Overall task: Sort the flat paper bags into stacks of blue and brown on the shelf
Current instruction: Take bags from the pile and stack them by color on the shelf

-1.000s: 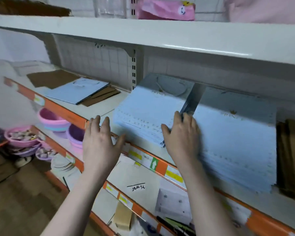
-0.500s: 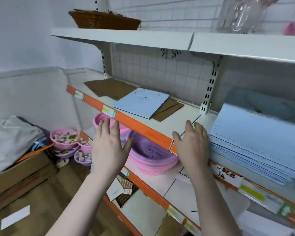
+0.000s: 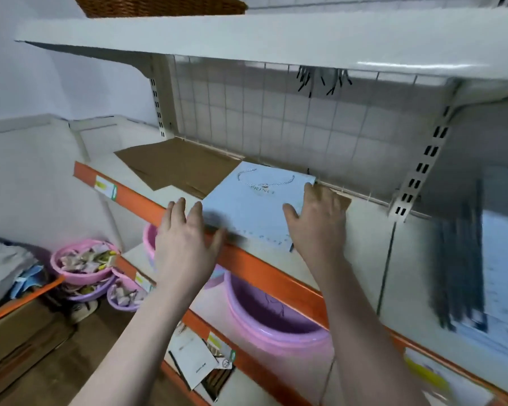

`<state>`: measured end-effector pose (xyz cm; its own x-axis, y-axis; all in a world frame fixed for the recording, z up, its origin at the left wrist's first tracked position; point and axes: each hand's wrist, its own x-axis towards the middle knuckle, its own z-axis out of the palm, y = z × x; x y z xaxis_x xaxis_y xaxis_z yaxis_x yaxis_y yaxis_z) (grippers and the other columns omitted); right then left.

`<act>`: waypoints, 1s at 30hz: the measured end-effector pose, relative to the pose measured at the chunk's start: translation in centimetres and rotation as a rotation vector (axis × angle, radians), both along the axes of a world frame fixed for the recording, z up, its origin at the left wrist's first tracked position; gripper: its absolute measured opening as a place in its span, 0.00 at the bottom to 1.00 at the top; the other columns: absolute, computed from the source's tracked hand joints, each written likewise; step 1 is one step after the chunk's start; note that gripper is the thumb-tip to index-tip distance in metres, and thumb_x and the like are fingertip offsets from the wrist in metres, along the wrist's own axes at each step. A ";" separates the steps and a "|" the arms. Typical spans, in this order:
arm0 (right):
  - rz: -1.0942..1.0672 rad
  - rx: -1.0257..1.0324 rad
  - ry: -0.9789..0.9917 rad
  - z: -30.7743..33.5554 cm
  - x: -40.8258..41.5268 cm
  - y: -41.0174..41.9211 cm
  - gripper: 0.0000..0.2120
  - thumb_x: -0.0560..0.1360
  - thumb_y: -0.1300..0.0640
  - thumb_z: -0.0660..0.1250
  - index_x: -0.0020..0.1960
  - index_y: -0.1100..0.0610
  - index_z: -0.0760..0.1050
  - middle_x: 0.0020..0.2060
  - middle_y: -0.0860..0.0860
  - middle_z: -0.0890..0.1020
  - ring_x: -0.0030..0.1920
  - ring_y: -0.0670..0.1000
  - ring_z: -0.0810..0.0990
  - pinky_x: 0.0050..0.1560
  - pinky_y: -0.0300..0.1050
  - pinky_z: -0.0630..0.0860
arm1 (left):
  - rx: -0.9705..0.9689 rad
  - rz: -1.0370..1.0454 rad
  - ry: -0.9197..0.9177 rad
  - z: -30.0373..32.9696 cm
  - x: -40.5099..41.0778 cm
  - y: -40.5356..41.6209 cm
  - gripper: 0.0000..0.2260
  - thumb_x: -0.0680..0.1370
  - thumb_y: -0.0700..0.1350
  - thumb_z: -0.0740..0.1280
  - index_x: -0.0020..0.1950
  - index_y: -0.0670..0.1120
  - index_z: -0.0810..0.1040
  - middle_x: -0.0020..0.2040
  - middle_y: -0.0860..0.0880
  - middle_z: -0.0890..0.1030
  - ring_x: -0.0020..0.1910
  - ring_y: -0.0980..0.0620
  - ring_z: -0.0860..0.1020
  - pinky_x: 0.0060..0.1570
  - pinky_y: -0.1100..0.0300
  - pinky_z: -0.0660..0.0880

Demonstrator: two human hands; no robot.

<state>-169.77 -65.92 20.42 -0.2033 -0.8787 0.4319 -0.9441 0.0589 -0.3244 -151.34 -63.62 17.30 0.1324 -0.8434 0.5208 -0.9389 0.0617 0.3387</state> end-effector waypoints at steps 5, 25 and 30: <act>-0.035 0.042 0.022 -0.4 0.6 -6.4 0.26 0.78 0.47 0.60 0.71 0.61 0.64 0.62 0.61 0.72 0.65 0.60 0.67 0.64 0.51 0.63 | 0.092 -0.036 -0.025 -0.2 1.1 -7.6 0.34 0.71 0.64 0.56 0.60 0.35 0.76 0.62 0.32 0.73 0.63 0.33 0.69 0.66 0.44 0.64; -0.153 0.274 0.005 -3.3 0.9 -11.1 0.27 0.80 0.42 0.53 0.72 0.58 0.60 0.65 0.59 0.68 0.64 0.58 0.66 0.63 0.49 0.63 | 0.437 -0.181 0.144 -0.7 1.9 -13.0 0.38 0.62 0.67 0.71 0.59 0.39 0.69 0.53 0.37 0.71 0.51 0.38 0.73 0.47 0.52 0.70; -0.177 0.237 -0.207 -2.7 0.4 -11.2 0.26 0.79 0.45 0.59 0.69 0.61 0.64 0.61 0.61 0.73 0.62 0.61 0.69 0.59 0.50 0.64 | 0.299 -0.314 0.406 -0.7 2.8 -13.2 0.33 0.63 0.59 0.76 0.62 0.44 0.72 0.52 0.41 0.76 0.54 0.38 0.72 0.40 0.55 0.67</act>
<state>-169.37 -77.08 17.76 -0.4230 -0.8928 0.1545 -0.8284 0.3120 -0.4652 -148.51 -76.81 16.56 -0.0083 -0.9767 0.2145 -0.6824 0.1623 0.7127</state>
